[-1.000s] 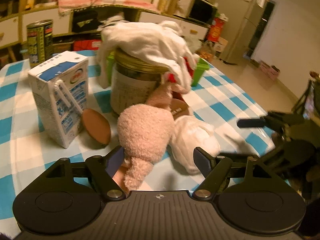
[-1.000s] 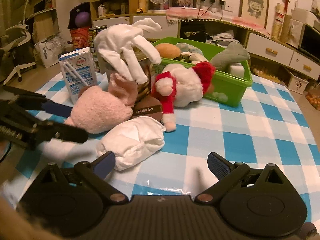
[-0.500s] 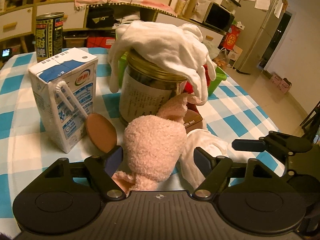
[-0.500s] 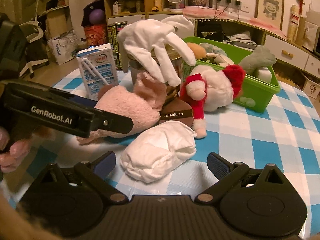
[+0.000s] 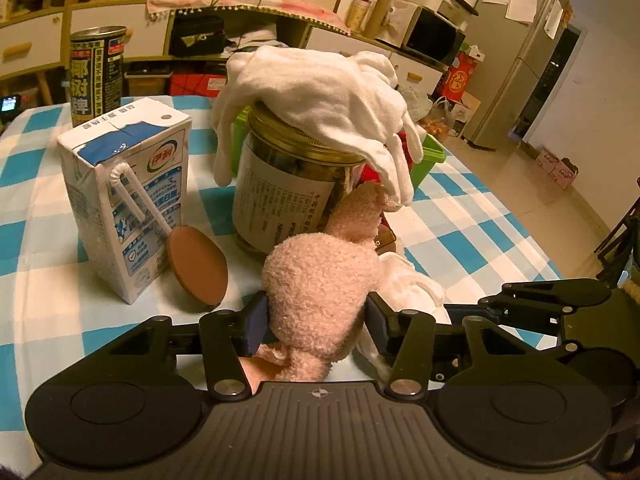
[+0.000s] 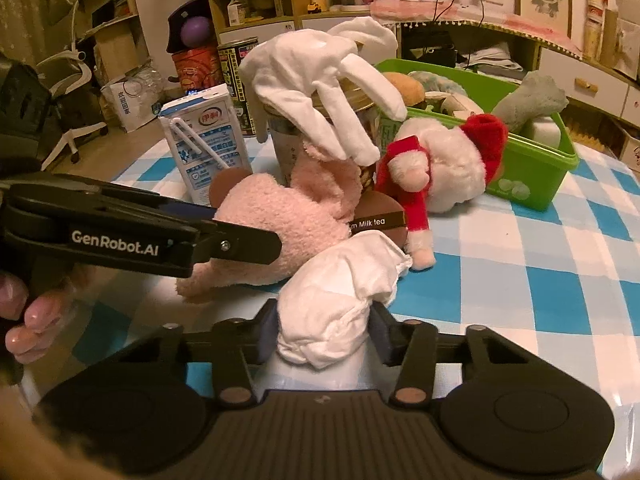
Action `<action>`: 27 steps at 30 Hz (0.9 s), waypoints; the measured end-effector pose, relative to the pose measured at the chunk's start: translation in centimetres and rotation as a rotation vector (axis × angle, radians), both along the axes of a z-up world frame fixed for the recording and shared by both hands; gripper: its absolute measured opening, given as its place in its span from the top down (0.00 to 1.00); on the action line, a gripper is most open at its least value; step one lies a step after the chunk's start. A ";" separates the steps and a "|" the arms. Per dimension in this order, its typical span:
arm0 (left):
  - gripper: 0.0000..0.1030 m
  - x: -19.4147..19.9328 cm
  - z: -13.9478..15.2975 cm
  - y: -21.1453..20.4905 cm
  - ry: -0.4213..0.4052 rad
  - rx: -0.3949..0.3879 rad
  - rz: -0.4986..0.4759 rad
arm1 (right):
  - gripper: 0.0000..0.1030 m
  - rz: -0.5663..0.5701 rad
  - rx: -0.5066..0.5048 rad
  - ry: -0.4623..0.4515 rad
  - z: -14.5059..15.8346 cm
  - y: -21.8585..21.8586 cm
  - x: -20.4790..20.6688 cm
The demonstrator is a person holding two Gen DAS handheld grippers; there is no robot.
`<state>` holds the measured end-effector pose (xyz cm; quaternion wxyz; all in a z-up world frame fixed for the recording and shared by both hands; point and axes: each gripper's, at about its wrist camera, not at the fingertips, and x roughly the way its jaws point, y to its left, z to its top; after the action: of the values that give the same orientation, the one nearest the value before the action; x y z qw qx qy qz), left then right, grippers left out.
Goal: Organize soft objects
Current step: 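Move left tool to the pink plush pig while right gripper grasps the white cloth bundle, then lift and carry the pink pig and cloth bundle over the green bin with both tools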
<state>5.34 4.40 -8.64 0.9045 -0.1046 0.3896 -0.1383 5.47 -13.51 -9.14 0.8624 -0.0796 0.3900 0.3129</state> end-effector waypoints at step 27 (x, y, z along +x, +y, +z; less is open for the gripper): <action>0.50 -2.6 3.1 0.0 0.010 -0.029 -0.032 | 0.94 -0.156 0.022 0.052 2.6 -5.9 -0.2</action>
<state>2.74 4.39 -5.56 0.8987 -0.1123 0.3934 -0.1579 5.24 -19.39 -6.54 0.8746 -0.0313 0.4136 0.2512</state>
